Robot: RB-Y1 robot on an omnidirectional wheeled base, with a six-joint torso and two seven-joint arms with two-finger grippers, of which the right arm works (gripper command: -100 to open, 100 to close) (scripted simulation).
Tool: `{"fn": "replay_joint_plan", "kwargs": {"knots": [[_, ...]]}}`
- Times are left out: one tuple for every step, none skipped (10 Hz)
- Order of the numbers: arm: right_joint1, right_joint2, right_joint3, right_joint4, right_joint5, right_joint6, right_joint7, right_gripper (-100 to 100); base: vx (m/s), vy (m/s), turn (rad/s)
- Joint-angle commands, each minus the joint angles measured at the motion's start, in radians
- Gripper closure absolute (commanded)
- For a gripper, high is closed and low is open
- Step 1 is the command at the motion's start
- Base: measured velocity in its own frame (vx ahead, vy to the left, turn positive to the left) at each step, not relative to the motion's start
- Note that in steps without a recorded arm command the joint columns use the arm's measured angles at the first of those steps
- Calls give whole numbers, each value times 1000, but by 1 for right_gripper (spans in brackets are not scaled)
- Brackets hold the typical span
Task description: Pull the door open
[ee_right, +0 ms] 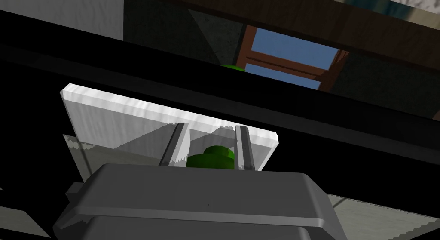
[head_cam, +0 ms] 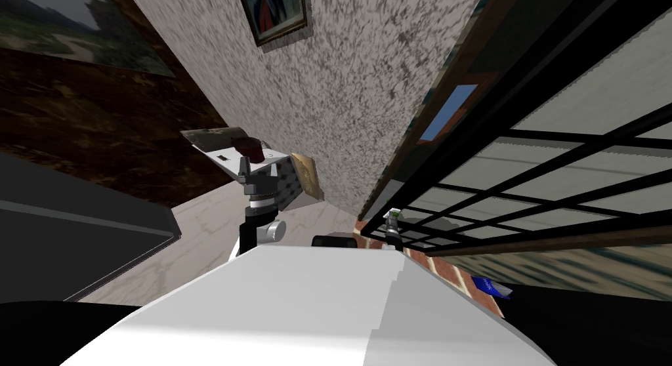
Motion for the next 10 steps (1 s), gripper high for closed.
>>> {"fn": "replay_joint_plan", "kwargs": {"knots": [[19,-29,-12,-16,-29,12,-50,100,-30,-23,93],[17,-29,-12,12,-29,12,-55,100,-11,-12,64],[19,-29,-12,19,-29,12,-55,100,1,-3,-22],[-5,-29,-12,74,-29,-7,-55,100,1,7,-10],[8,-29,-12,64,-29,-6,-55,100,-5,7,-9],[3,-29,-12,69,-29,2,-55,100,-6,3,9],[19,-29,-12,-6,-29,12,-55,100,-13,10,-21],[20,-32,-6,-18,-44,12,-96,100,-29,1,81],[20,-32,-6,-18,-44,12,-96,100,-12,-13,62],[22,-35,-1,-20,-60,12,-134,100,-18,-18,100]]}}
